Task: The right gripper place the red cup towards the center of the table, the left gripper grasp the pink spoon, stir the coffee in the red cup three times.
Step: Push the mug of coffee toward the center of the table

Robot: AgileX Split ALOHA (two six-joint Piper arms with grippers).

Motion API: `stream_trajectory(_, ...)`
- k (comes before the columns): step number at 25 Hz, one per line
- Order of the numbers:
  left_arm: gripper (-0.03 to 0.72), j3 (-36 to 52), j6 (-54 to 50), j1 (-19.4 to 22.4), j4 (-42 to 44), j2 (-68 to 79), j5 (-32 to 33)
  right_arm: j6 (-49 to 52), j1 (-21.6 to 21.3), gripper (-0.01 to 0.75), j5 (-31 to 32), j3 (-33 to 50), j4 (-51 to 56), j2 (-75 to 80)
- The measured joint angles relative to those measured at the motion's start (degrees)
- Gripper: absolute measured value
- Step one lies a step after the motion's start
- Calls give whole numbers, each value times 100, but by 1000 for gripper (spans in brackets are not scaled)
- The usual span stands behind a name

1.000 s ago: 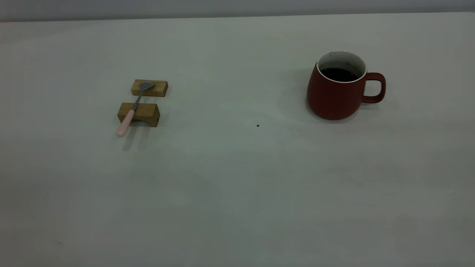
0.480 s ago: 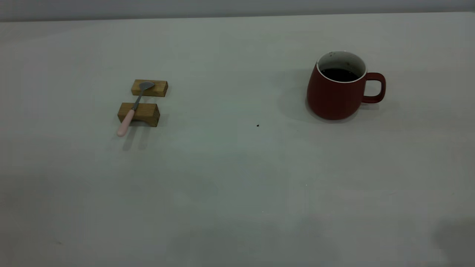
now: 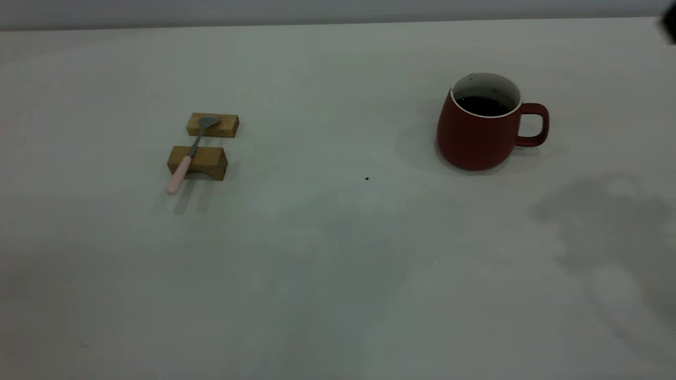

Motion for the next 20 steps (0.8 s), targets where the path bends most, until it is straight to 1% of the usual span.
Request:
stream_trajectory(4,425,0,0,0,0,0,0,-1928,0,592,-254,-604,779,1273)
stream_trajectory(10,425,0,0,0,0,0,0,-5066,0,592,-391,-1444,1892,2723)
stream_trajectory(12,425,0,0,0,0,-5,0,-5819,-25,592,-441,-1685,2383,3170)
stream_trajectory(16,425,0,0,0,0,-2,0,-6907,-201,592,-490,-1922,3274,3738)
stream_trajectory(20,425,0,0,0,0,-2,0,-7132,-268,592,-472,-2182,3709,4106)
